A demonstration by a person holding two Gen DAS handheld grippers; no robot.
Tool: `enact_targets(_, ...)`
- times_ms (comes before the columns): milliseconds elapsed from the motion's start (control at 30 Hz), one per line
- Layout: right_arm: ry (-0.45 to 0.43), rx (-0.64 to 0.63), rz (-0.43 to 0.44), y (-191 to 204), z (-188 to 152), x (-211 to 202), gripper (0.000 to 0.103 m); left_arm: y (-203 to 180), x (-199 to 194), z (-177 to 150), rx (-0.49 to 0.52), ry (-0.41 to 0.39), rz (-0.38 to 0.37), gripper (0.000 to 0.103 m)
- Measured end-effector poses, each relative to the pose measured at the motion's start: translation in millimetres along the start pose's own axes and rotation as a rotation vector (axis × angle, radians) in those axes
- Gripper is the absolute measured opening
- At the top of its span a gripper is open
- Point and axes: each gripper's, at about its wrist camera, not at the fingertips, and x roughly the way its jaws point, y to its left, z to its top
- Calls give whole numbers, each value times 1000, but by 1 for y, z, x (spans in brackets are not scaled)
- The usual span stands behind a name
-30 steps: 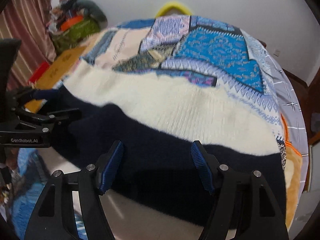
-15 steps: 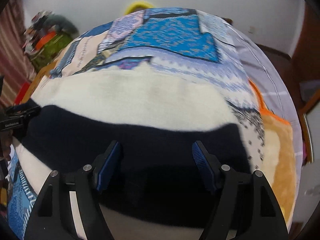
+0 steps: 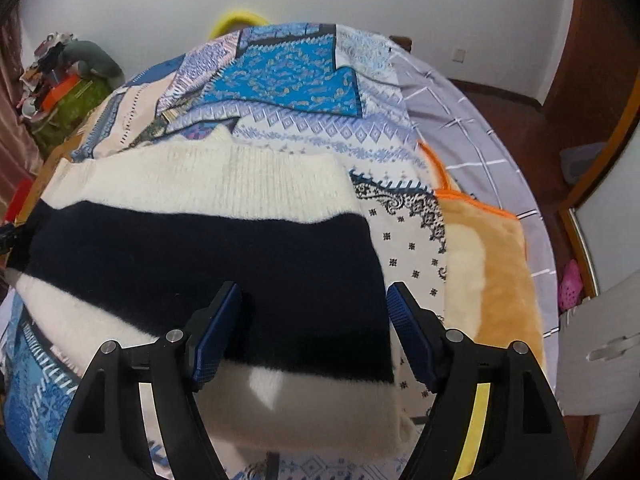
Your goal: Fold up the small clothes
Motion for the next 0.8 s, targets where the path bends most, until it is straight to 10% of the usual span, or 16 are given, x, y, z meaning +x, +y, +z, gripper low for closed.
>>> enact_targets(433, -118, -68, 44, 42, 11, -50, 72, 11, -62, -19, -68, -111, -64, 95)
enact_targets(800, -121, -173, 107, 103, 4, -37, 76, 1, -50, -50, -174, 29, -240, 95)
